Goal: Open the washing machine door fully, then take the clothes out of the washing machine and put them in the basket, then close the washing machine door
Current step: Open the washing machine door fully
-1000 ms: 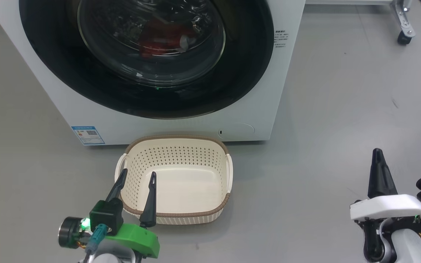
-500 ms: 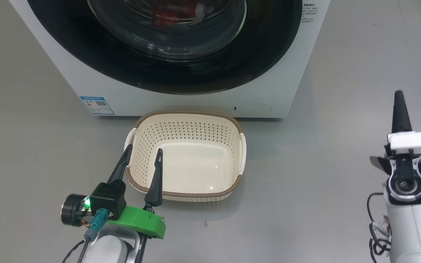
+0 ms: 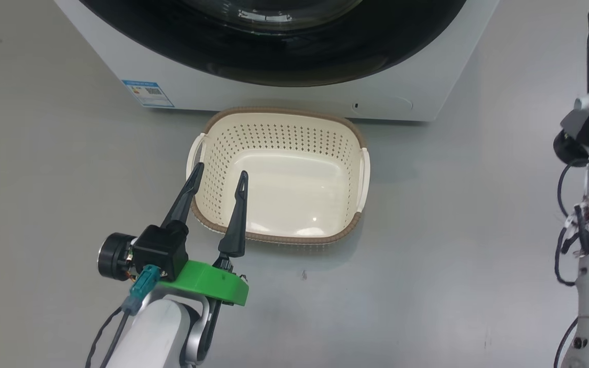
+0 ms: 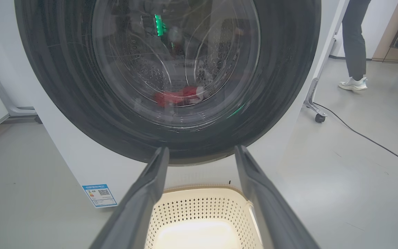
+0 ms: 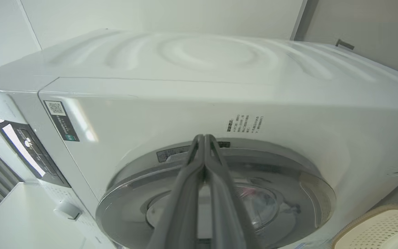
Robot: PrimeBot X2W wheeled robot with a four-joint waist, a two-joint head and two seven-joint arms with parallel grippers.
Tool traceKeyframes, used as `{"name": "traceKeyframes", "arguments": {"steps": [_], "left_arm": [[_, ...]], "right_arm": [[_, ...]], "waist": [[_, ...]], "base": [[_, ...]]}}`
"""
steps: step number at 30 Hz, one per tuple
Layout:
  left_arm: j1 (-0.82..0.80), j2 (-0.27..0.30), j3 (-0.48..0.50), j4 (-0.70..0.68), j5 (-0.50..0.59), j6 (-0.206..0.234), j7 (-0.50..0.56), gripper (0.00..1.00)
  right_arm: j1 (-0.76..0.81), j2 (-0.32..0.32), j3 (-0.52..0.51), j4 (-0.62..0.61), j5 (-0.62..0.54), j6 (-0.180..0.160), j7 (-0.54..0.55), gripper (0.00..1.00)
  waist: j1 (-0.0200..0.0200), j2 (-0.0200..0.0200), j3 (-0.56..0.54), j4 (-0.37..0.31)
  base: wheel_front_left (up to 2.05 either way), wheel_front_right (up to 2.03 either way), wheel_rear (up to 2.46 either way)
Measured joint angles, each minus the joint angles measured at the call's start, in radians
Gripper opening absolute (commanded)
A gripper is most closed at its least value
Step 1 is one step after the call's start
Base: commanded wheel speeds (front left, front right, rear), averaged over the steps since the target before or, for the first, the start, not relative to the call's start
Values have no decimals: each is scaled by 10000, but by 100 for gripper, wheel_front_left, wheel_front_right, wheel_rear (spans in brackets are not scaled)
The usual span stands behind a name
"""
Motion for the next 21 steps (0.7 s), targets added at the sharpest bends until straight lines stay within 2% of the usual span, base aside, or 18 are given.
{"name": "traceKeyframes", "arguments": {"steps": [8, 13, 14, 21], "left_arm": [[-412, -13, -265, -198, -82, 15, 0, 100], [-633, -25, -552, -222, -222, 15, 0, 100], [-691, -27, -648, -234, -242, 15, 0, 100], [-857, -44, -955, -295, -456, 92, 0, 100]], "right_arm": [[-1434, -838, 232, 276, 324, -585, 1360, 0], [-2097, -1315, 581, 464, 366, -811, 2176, 0], [-2319, -1513, 633, 560, 362, -982, 2385, 0], [-3056, -2034, 913, 848, 267, -1231, 3055, 0]], "waist": [[0, 0, 710, 310], [1, 0, 1046, 503], [0, 0, 1146, 596], [0, 0, 1421, 970]], "base": [[0, 0, 0], [0, 0, 0], [0, 0, 0], [0, 0, 0]]}}
